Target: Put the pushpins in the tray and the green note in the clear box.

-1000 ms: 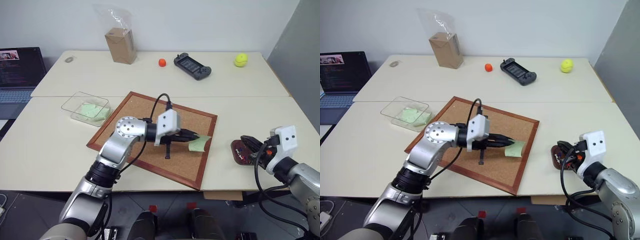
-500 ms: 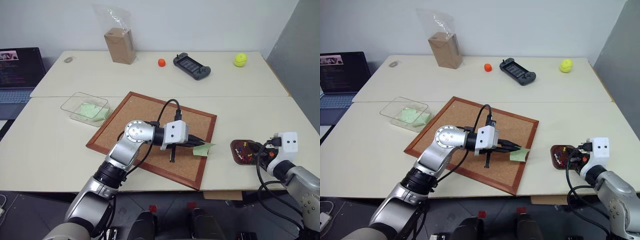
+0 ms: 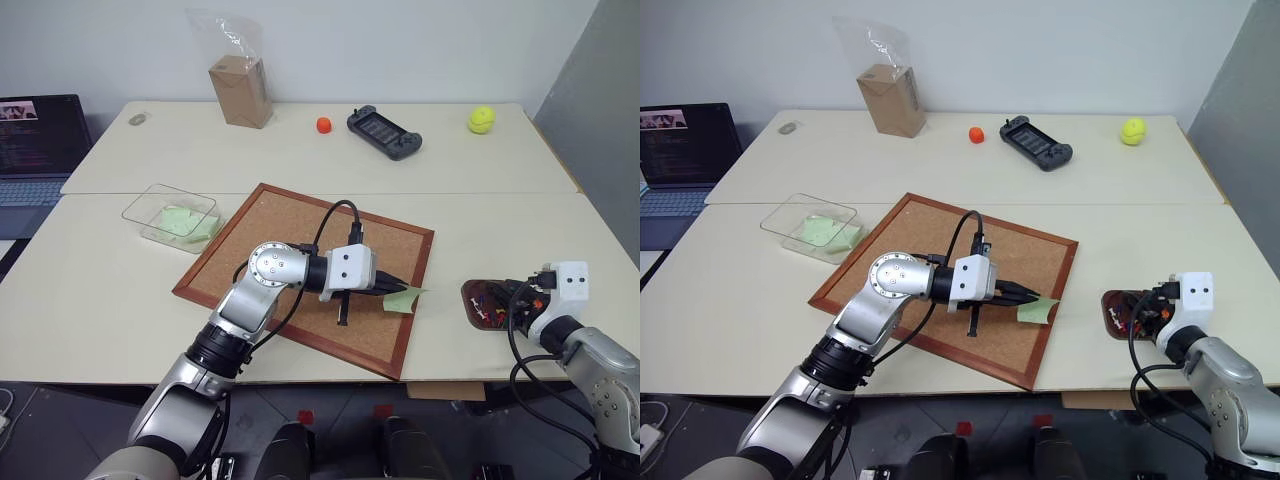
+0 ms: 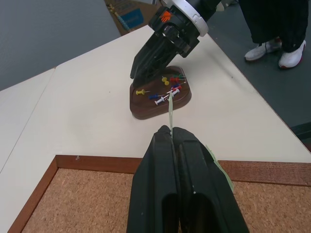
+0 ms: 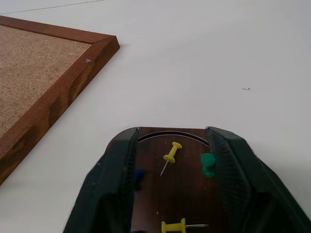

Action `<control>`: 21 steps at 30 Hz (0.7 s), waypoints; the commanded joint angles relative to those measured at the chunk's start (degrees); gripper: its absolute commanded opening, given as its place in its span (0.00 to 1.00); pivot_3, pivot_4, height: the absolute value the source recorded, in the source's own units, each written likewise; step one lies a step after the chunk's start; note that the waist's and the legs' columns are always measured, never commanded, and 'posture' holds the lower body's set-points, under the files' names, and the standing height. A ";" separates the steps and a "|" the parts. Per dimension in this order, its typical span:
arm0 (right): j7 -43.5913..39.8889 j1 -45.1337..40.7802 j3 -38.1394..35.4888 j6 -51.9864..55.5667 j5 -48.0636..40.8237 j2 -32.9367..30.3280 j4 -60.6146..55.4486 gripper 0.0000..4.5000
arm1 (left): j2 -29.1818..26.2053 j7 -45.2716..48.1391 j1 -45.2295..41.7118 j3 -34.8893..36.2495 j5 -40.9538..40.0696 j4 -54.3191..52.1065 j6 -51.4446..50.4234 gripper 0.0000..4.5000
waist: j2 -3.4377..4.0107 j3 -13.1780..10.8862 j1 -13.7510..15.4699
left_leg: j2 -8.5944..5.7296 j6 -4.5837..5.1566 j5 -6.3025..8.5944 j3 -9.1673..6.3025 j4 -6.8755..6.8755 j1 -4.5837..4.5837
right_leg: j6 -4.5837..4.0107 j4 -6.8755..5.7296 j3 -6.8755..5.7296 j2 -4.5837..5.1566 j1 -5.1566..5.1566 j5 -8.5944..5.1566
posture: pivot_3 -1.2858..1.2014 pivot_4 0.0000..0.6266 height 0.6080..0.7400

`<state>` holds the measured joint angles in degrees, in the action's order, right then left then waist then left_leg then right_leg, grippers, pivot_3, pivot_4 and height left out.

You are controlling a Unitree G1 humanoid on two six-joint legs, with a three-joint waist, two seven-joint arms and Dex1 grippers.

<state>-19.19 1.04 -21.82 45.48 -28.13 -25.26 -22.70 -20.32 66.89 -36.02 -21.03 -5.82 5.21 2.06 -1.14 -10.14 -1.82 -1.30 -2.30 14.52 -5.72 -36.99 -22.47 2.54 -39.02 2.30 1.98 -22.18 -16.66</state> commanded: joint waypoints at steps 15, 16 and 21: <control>0.21 1.53 -0.32 -1.01 -2.26 -0.08 -0.38 0.56 | 0.17 -0.13 -1.04 -0.08 0.61 0.53 1.92 0.00 | 0.00 0.00 0.00 | 0.00 0.00 0.00 -0.01 0.00 0.00 | 0.00 0.00 0.00 0.00 0.00 0.00 | 0.52 0.24 1.00; 0.23 1.61 0.05 -1.52 -1.82 -0.03 -0.08 0.56 | 0.19 -0.16 -1.09 -0.09 0.65 0.61 1.92 0.00 | 0.00 0.00 0.00 | 0.00 0.00 0.00 -0.01 0.00 0.00 | 0.00 0.00 -0.01 0.00 0.00 0.00 | 0.52 0.24 1.00; -0.08 1.62 1.60 -3.28 0.25 -0.64 1.09 0.56 | 0.09 -0.13 -1.25 -0.04 0.93 1.22 2.28 0.00 | 0.00 0.00 -0.02 | 0.00 0.00 0.00 0.01 0.00 0.01 | 0.00 -0.01 0.00 0.00 0.00 0.00 | 0.52 0.24 1.00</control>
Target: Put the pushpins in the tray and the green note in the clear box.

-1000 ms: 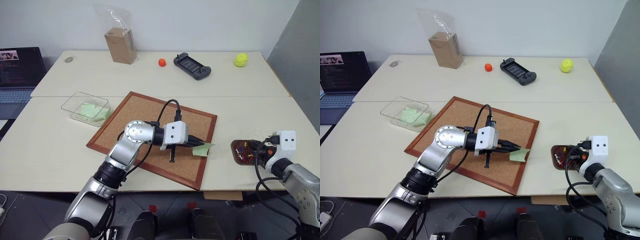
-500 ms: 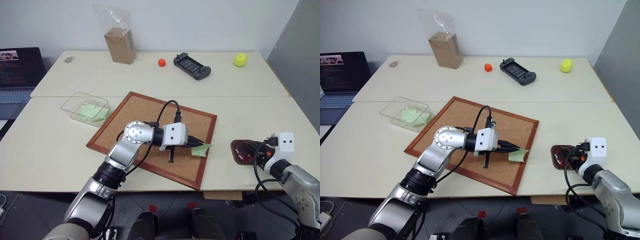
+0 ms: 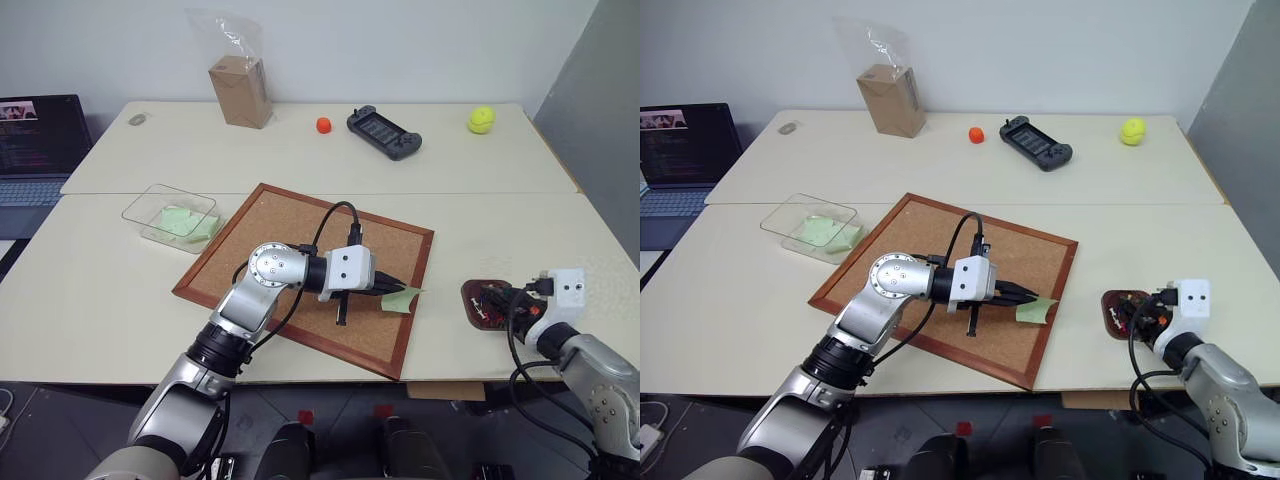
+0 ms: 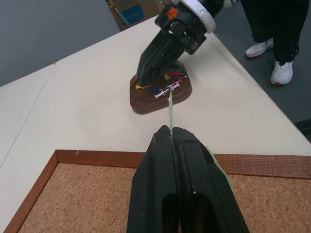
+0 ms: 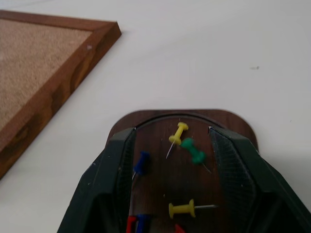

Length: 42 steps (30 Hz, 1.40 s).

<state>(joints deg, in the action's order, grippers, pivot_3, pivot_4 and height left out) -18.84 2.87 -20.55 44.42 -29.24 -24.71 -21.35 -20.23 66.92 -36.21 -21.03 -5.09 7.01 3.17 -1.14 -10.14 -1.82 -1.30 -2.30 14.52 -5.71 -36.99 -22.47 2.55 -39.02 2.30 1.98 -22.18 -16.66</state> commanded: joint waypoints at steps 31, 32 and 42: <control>-10.66 -3.23 -6.09 4.97 -21.24 -14.01 -15.45 0.56 | -0.65 -5.08 -3.72 10.28 -8.36 -1.67 -15.16 0.00 | -0.01 -0.01 -0.09 | 0.01 0.01 0.00 -0.01 -0.01 0.00 | 0.00 0.00 -0.01 -0.01 0.02 0.00 | 0.52 0.24 1.00; -11.63 -3.95 -4.64 4.79 -21.46 -15.21 -17.00 0.56 | -1.39 -6.11 -3.75 12.00 -9.44 -2.30 -17.62 0.00 | 0.00 -0.01 -0.14 | 0.01 0.01 0.00 -0.01 -0.01 0.00 | 0.01 0.00 -0.02 -0.04 0.02 0.00 | 0.52 0.24 1.00; -10.89 -19.49 5.99 5.86 -27.29 -16.50 -19.76 0.56 | -12.04 -23.03 -3.86 29.26 -10.13 -1.93 -29.39 0.00 | -0.08 -0.11 -0.68 | 0.10 0.01 0.00 -0.30 -0.02 0.00 | 0.02 -0.01 -0.06 -0.05 -0.05 0.00 | 0.52 0.24 1.00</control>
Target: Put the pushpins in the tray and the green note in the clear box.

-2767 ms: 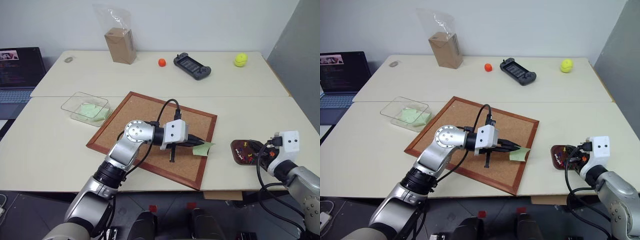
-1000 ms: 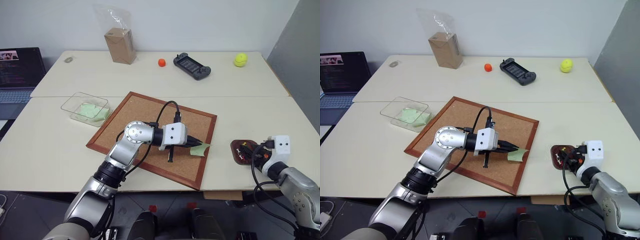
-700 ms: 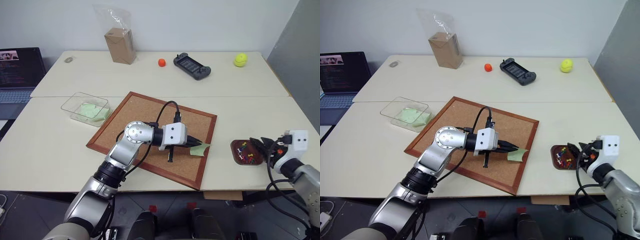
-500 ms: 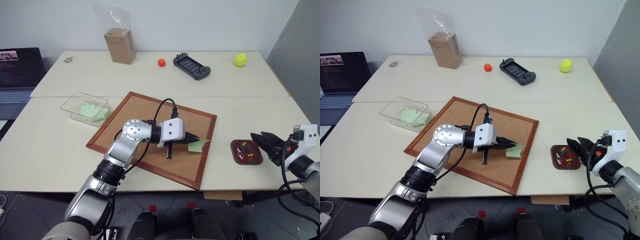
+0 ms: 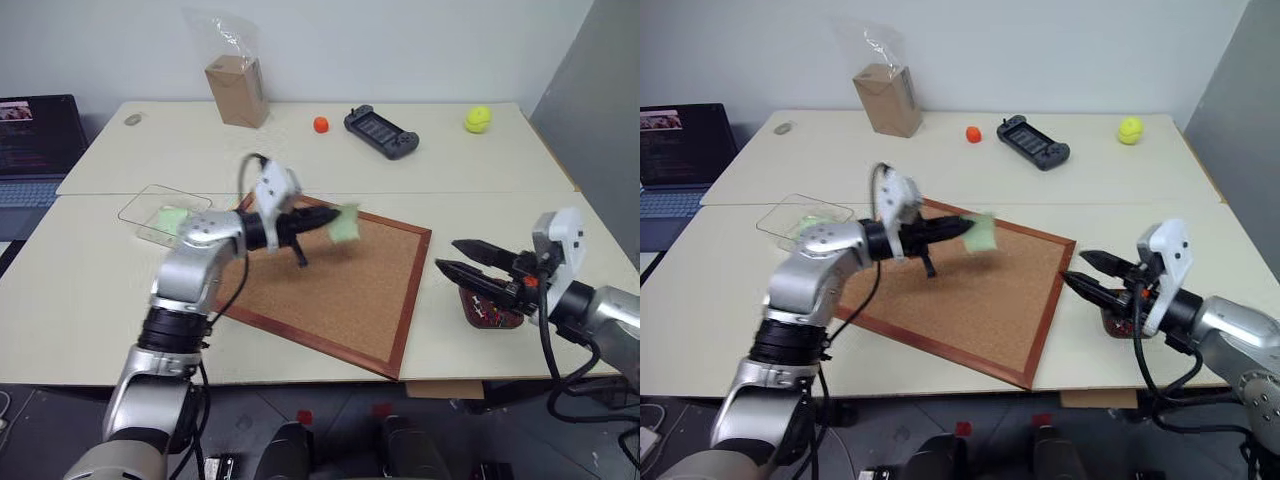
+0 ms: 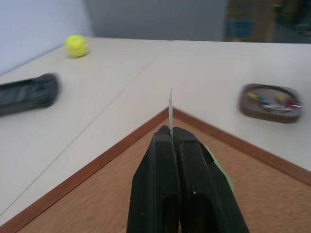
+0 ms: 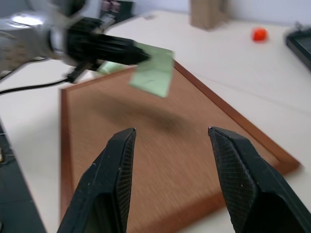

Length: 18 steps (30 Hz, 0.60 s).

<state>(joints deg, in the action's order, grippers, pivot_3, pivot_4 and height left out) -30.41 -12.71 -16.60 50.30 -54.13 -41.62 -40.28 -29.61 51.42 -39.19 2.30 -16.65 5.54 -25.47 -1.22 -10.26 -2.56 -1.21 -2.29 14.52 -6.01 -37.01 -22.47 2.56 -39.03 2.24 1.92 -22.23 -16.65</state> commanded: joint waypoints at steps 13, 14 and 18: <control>-2.05 -10.30 8.92 -2.13 -0.88 3.08 3.71 0.56 | -3.34 -39.56 -0.06 17.75 9.97 12.43 2.79 0.00 | -0.14 -0.06 1.04 | -0.10 -0.01 0.00 -0.13 -0.02 -0.19 | 0.00 0.06 -0.15 0.21 -0.08 0.01 | 0.52 0.24 1.00; -2.35 -10.06 9.01 -2.51 -0.35 3.01 4.01 0.56 | -3.23 -41.15 0.12 18.20 10.23 13.47 3.04 0.00 | -0.14 -0.05 1.04 | -0.10 -0.01 0.00 -0.13 -0.02 -0.20 | 0.00 0.06 -0.15 0.21 -0.08 0.01 | 0.52 0.24 1.00; -3.11 -7.88 8.24 -3.78 0.66 2.86 4.19 0.56 | -2.63 -42.43 0.89 18.29 9.62 16.07 4.21 0.00 | -0.18 -0.04 1.06 | -0.12 -0.01 0.00 -0.11 -0.03 -0.22 | 0.00 0.06 -0.13 0.23 -0.08 0.01 | 0.52 0.24 1.00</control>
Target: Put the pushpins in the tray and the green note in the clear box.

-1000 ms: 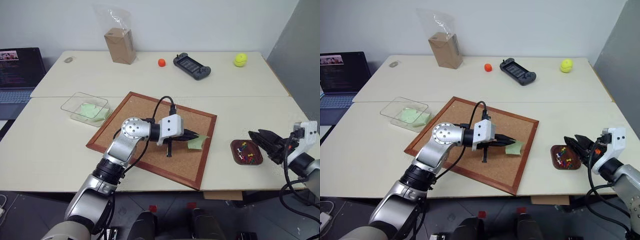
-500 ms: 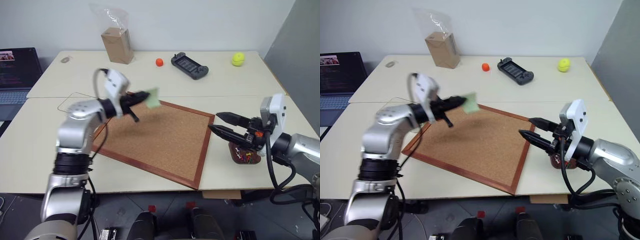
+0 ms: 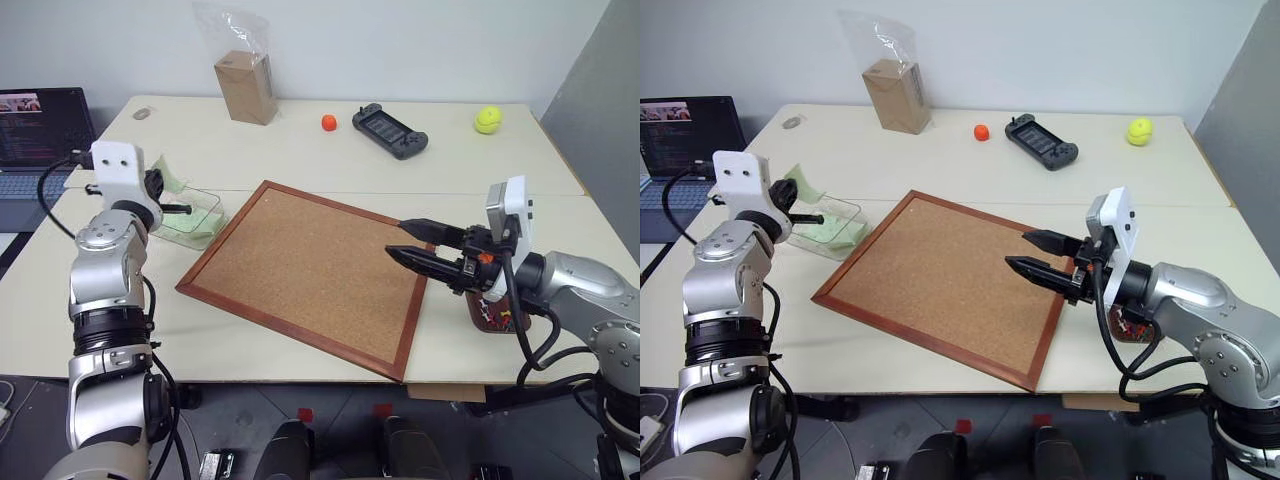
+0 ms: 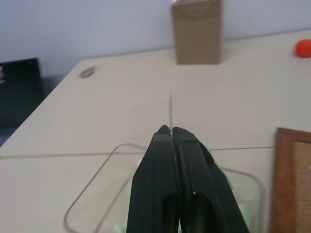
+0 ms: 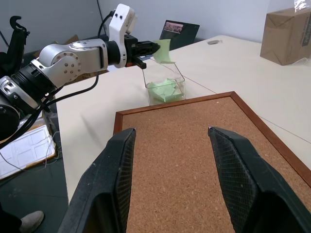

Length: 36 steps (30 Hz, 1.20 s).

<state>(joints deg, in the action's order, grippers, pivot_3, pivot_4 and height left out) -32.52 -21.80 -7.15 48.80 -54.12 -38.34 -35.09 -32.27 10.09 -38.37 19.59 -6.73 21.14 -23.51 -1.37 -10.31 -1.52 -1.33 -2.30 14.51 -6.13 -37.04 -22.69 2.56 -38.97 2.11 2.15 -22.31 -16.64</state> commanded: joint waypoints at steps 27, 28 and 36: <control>3.30 2.78 -1.48 -2.70 0.83 -0.20 -3.10 0.56 | 2.07 -7.66 -0.22 1.60 -2.98 1.06 -2.86 0.99 | -0.06 0.03 -0.27 | 0.03 0.00 0.00 0.00 0.00 0.03 | 0.00 -0.05 0.00 -0.01 0.00 0.00 | 0.52 0.24 1.00; 3.42 2.73 -1.42 -2.67 0.83 -0.12 -3.12 0.56 | 2.27 -8.18 -0.18 1.60 -2.98 0.87 -2.90 0.99 | -0.06 0.03 -0.25 | 0.03 -0.01 0.00 0.00 0.01 0.03 | 0.00 -0.05 -0.01 -0.01 0.00 0.00 | 0.52 0.24 1.00; 6.16 3.92 -2.30 -2.80 1.64 0.35 -3.77 0.56 | 1.69 -1.79 3.23 -5.06 -0.55 -8.40 3.76 0.99 | -0.06 0.03 -0.12 | 0.01 -0.02 -0.01 0.02 0.01 0.02 | 0.00 -0.03 0.02 0.01 0.00 0.00 | 0.52 0.24 1.00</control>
<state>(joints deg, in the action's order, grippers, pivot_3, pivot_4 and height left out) -27.70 -18.25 -7.82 46.77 -52.78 -38.16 -36.94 -29.51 6.10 -35.71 16.53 -8.70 17.53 -22.67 -1.43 -10.28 -1.64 -1.32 -2.33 14.50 -6.11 -37.03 -22.67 2.55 -39.00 2.13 2.16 -22.31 -16.64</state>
